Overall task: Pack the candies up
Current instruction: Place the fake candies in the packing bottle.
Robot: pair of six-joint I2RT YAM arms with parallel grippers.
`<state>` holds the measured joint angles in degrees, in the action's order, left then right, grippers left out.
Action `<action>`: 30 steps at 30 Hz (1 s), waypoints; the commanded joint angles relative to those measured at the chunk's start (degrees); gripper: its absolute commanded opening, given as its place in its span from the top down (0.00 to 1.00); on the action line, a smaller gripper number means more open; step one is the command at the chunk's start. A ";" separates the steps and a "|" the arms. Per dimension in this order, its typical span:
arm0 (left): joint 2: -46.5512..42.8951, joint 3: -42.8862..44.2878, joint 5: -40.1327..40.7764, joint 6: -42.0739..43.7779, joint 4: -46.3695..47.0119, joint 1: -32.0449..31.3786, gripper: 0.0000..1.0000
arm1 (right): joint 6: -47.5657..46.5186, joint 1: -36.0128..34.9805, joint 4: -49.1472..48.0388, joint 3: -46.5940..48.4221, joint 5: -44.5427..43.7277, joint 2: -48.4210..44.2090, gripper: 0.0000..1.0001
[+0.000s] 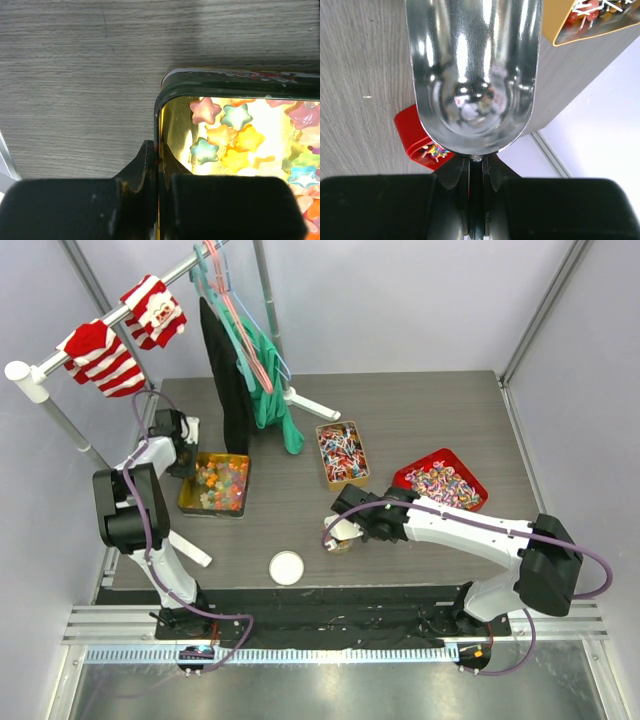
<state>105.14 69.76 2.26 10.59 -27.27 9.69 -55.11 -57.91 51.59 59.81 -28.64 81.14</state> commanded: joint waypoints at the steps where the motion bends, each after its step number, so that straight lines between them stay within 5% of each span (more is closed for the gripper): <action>1: -2.13 -0.23 1.25 0.13 1.51 1.03 1.00 | -2.28 -0.54 -0.79 2.06 -4.84 0.42 0.99; 5: -2.57 -0.41 0.55 0.22 1.08 1.20 1.00 | -2.11 -0.54 -0.53 3.38 -4.58 0.16 0.99; 12: -6.35 -1.90 -1.56 0.84 0.37 1.20 0.45 | 0.88 0.86 0.88 8.03 3.76 -3.97 0.99; 17: -9.51 -2.17 -1.91 1.19 -0.86 1.20 0.25 | 2.03 4.46 0.18 9.09 7.45 -7.04 0.99; 22: -18.03 -4.44 -10.67 6.01 -3.32 -0.02 0.27 | 2.73 12.90 -2.28 8.75 13.60 -9.16 0.99; 30: -26.57 -7.27 -12.91 12.89 -10.35 -15.55 0.27 | 5.19 22.04 -8.78 5.49 16.25 -9.34 0.99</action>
<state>80.12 62.96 -8.32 20.32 -33.19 2.42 -52.36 -38.06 48.21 66.19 -15.03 73.23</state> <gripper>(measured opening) 0.736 0.155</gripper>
